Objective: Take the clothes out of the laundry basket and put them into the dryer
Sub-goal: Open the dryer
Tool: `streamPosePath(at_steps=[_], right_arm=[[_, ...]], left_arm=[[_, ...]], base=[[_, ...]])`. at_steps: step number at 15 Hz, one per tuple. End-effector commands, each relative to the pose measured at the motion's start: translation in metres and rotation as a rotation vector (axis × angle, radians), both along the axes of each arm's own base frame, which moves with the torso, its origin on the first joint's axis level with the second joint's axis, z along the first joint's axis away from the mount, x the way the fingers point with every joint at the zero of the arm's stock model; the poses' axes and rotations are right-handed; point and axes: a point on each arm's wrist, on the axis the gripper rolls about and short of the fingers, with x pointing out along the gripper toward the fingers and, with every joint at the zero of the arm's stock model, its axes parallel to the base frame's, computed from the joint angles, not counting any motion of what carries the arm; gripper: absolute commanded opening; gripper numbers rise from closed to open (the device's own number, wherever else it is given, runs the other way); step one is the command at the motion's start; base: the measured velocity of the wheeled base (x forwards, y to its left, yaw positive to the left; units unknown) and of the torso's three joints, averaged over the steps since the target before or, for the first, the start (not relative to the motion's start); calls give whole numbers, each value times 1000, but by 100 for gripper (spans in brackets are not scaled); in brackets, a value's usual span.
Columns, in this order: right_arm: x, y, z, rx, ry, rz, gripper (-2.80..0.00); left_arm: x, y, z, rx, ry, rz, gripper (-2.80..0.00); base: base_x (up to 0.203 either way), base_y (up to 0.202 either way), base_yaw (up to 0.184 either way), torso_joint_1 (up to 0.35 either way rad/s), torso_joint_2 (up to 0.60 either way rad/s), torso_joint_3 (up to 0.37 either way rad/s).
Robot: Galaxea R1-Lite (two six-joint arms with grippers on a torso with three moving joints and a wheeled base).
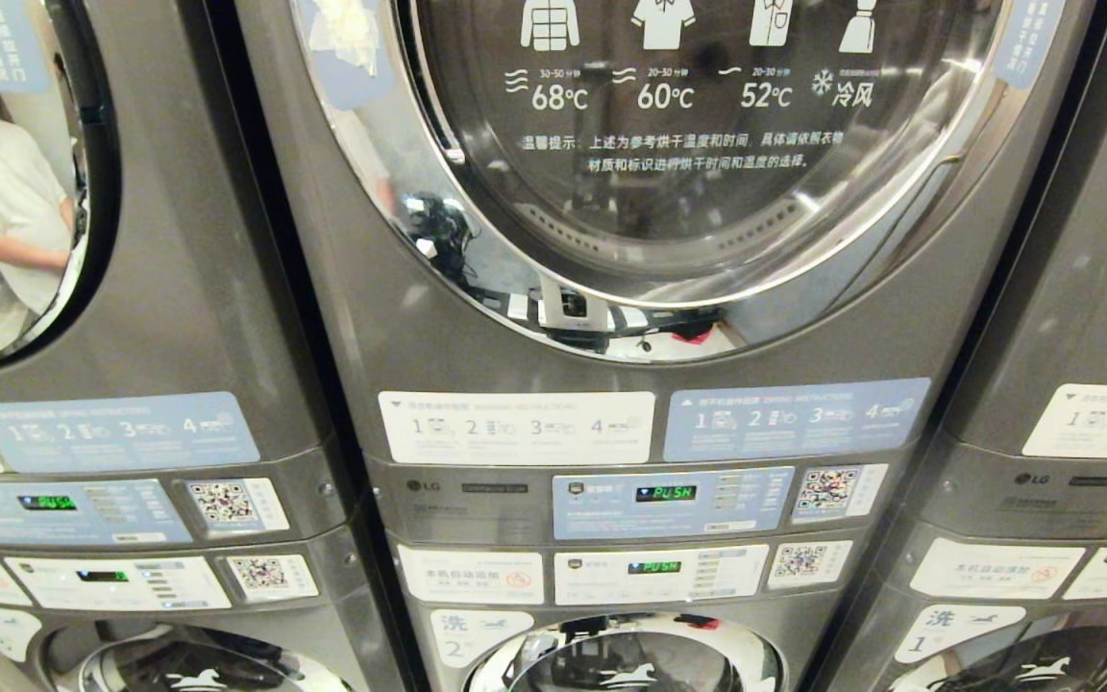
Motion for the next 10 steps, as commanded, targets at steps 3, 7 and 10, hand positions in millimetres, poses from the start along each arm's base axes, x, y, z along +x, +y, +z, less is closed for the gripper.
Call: streamPosePath(at_steps=[3,7,10], right_arm=[[0,0,0,-9,1,6,-280],[-8,0,32,-41,-158,15,-280],[-7,1,85,-22,-183,41,-280]], left_arm=[[0,0,0,0,0,0,-280],[0,0,0,0,0,0,-280],[0,0,0,0,0,0,-280]], base=[[0,0,0,0,0,0],[0,0,0,0,0,0],[0,0,0,0,0,0]])
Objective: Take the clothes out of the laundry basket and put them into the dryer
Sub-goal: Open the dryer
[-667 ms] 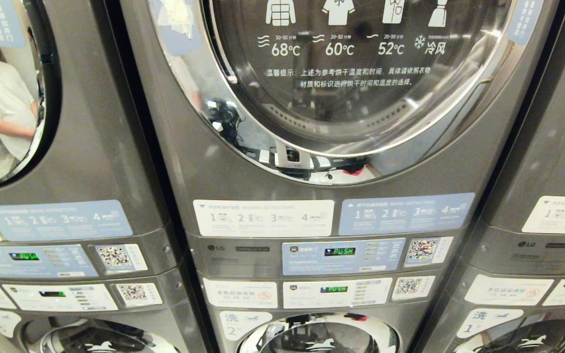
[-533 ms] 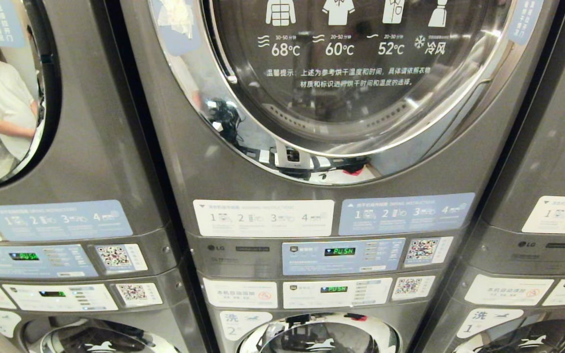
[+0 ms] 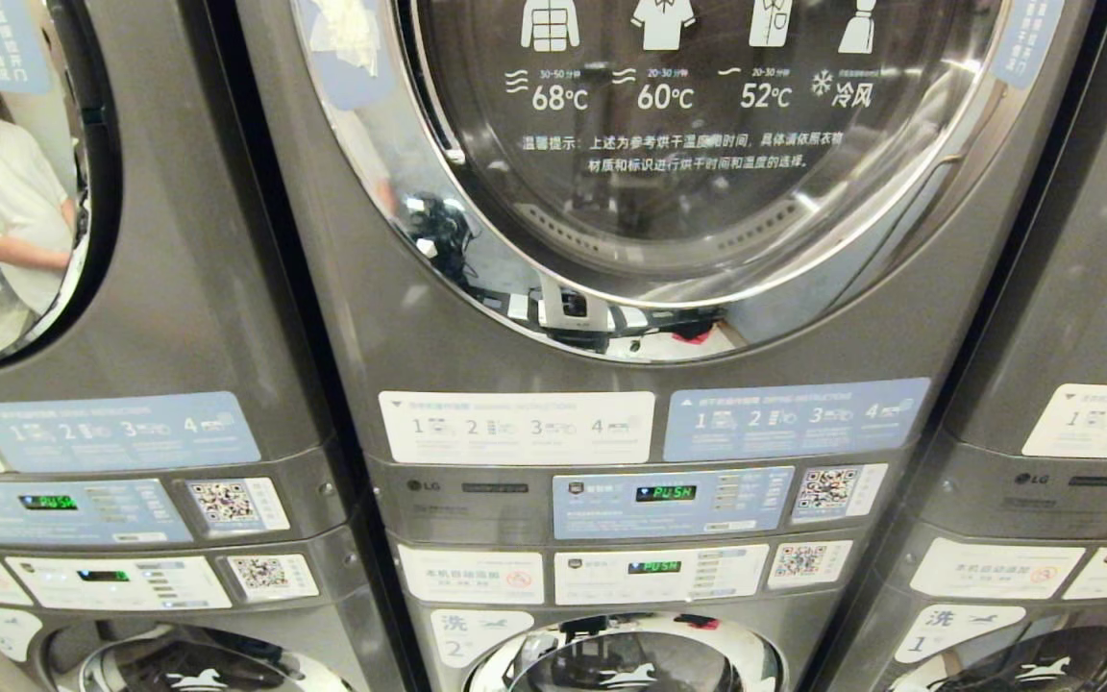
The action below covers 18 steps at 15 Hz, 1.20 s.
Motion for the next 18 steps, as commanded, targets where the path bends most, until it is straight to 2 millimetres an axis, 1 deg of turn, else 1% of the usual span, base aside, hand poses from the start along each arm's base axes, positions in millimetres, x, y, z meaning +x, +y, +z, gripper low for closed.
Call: streamPosePath(at_steps=[1,3,4,5,6,7,8,9,10,13,16,17,18], right_arm=[[18,0,37,21,70,6,-280],[55,0,92,81,139,46,-280],[79,2,114,107,177,99,-280],[102,3,129,129,217,172,-280],[122,5,138,149,256,264,0],[136,10,145,166,290,397,0],[143,18,150,171,308,515,0],[145,25,156,167,307,598,0],[151,32,162,164,314,667,0],[187,61,176,156,346,808,0],[245,94,183,140,255,867,0],[260,108,188,137,208,902,0],[263,126,195,134,169,962,0]], left_arm=[[0,0,0,0,0,0,-280],[0,0,0,0,0,0,-280],[0,0,0,0,0,1,-280],[0,0,0,0,0,0,-280],[0,0,0,0,0,0,-280],[0,0,0,0,0,0,-280],[0,0,0,1,0,0,-280],[0,0,0,0,0,0,-280],[0,0,0,0,0,0,-280],[0,0,0,0,0,1,-280],[0,0,0,0,0,0,-280],[0,0,0,0,0,0,-280],[0,0,0,0,0,0,-280]], base=[[0,0,0,0,0,0],[0,0,0,0,0,0],[0,0,0,0,0,0],[0,0,0,0,0,0],[0,0,0,0,0,0],[0,0,0,0,0,0],[0,0,0,0,0,0],[0,0,0,0,0,0],[0,0,0,0,0,0],[0,0,0,0,0,0],[0,0,0,0,0,0],[0,0,0,0,0,0],[0,0,0,0,0,0]])
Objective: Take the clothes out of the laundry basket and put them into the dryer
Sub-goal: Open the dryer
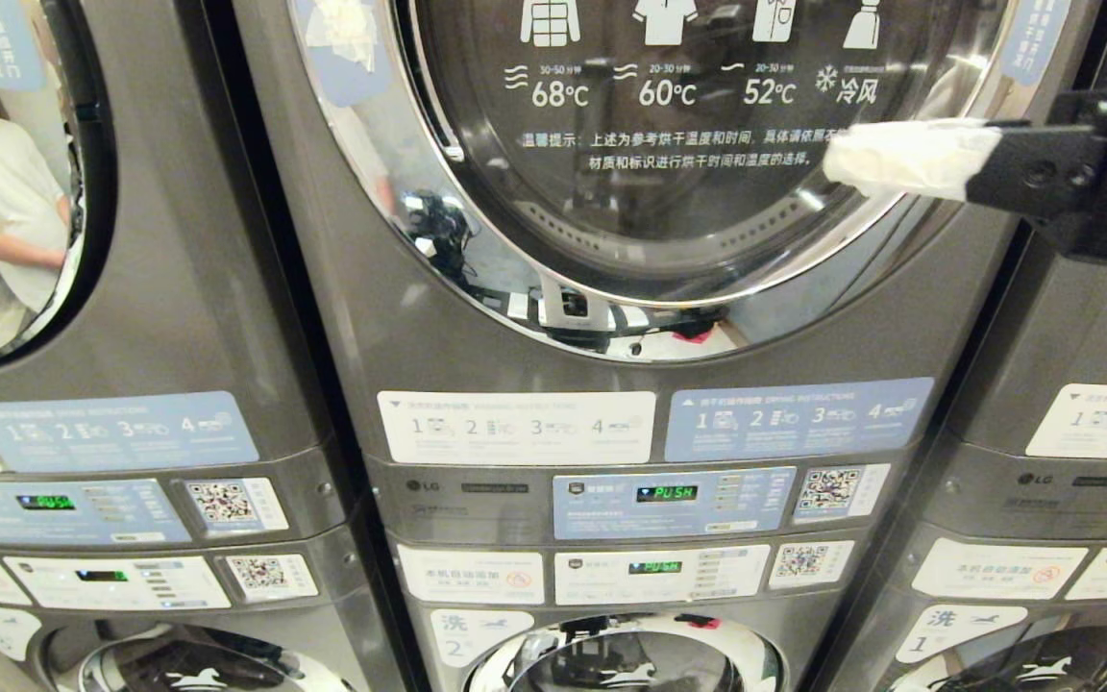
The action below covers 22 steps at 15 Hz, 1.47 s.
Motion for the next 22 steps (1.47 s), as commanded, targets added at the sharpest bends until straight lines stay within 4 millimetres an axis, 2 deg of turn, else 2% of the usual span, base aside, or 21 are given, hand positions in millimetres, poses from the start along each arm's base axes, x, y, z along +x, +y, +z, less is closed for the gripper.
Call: streamPosePath(at_steps=[1,3,4,6,10,15,22], right_arm=[[27,35,-8,-9,20,72,0],[34,59,-5,2,7,91,0],[33,64,-5,3,6,100,0],[35,72,-9,-7,10,116,0],[40,83,-4,10,-18,137,0],[63,117,-15,71,-105,167,0],[87,163,-15,188,-256,195,0]], left_arm=[[0,0,0,1,0,0,-280],[0,0,0,0,0,0,-280],[0,0,0,0,0,0,-280],[0,0,0,1,0,0,-280],[0,0,0,0,0,1,-280],[0,0,0,0,0,1,-280],[0,0,0,0,0,0,-280]], base=[[0,0,0,0,0,0],[0,0,0,0,0,0],[0,0,0,0,0,0],[0,0,0,0,0,0],[0,0,0,0,0,0],[0,0,0,0,0,0],[0,0,0,0,0,0]])
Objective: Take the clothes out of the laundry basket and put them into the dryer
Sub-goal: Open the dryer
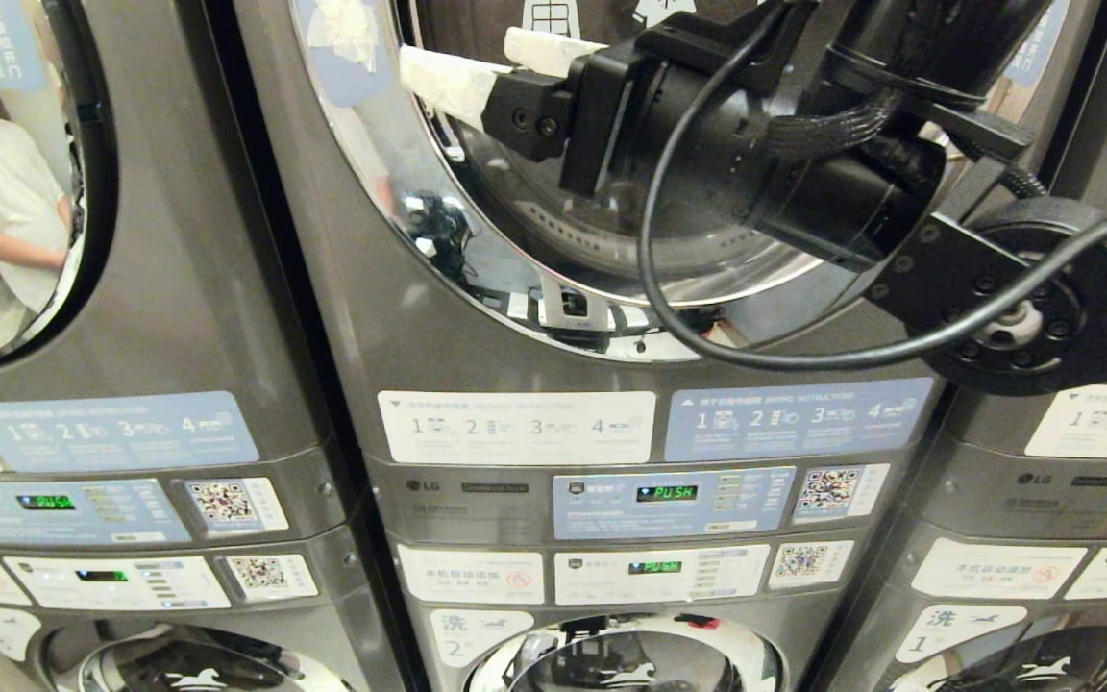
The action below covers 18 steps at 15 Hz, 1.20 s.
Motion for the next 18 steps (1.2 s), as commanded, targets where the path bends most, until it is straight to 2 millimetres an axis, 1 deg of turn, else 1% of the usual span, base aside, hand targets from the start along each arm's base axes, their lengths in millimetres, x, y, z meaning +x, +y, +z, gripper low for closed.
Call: streamPosePath(at_steps=[1,3,5,8,12,18], right_arm=[[13,16,-11,-3,5,8,0],[20,27,-12,17,-8,2,0],[28,36,-14,42,-8,-39,0],[34,50,-17,79,4,-97,0],[39,56,-21,63,-25,-105,0],[43,60,-29,49,-5,-100,0]], left_arm=[[0,0,0,1,0,0,-280],[0,0,0,0,0,0,-280],[0,0,0,0,0,0,-280],[0,0,0,0,0,0,-280],[0,0,0,0,0,0,-280],[0,0,0,1,0,0,-280]], base=[[0,0,0,0,0,0],[0,0,0,0,0,0],[0,0,0,0,0,0],[0,0,0,0,0,0],[0,0,0,0,0,0],[0,0,0,0,0,0]])
